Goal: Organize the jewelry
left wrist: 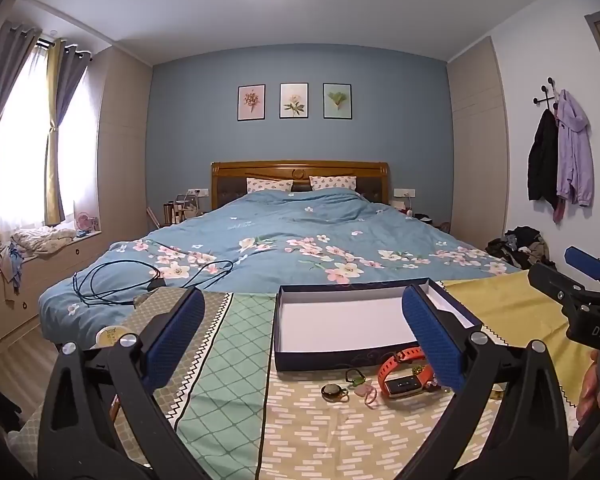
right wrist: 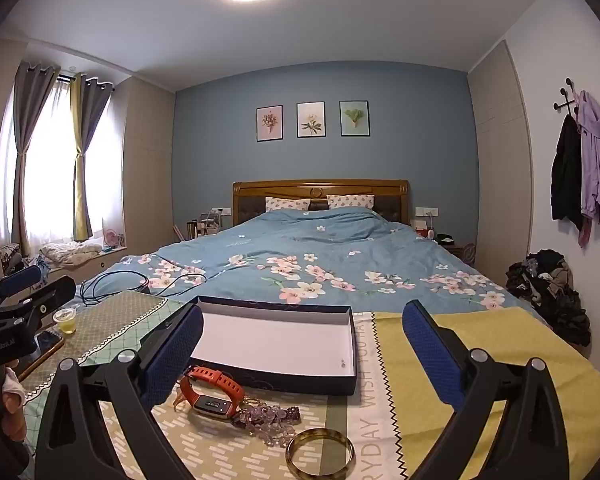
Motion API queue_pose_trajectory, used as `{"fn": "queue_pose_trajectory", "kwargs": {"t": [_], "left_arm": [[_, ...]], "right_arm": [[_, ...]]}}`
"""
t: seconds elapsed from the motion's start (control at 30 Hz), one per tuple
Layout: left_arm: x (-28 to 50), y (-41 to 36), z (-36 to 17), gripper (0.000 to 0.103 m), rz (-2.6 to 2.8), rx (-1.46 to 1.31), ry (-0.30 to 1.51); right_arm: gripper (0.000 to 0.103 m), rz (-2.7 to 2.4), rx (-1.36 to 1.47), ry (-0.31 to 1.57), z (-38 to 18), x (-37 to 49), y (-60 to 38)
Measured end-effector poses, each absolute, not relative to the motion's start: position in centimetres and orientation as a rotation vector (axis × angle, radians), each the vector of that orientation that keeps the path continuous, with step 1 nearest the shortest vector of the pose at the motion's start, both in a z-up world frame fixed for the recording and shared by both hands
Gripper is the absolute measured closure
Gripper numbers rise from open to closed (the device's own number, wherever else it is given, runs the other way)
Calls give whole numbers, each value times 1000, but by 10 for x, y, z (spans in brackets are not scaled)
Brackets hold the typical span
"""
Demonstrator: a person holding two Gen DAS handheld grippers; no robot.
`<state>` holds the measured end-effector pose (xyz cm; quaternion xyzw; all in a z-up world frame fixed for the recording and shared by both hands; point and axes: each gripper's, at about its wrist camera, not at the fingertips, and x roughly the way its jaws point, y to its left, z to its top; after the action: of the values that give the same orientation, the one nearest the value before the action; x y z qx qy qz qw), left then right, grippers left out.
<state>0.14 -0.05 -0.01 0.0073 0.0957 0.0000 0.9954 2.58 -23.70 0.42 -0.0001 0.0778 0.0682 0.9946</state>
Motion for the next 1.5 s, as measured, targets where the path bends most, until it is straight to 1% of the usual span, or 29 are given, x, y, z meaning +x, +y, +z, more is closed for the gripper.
{"fn": "queue_pose_trajectory", "kwargs": {"t": [0.17, 0.37, 1.5], "left_arm": [[9, -3, 0, 6, 0, 10, 197], [0, -3, 3, 6, -7, 8, 168], [-7, -4, 7, 6, -11, -5, 162]], "right_arm": [[7, 137, -1, 152, 5, 25, -237], [7, 140, 6, 163, 2, 28, -239], [7, 139, 15, 154, 5, 27, -241]]}}
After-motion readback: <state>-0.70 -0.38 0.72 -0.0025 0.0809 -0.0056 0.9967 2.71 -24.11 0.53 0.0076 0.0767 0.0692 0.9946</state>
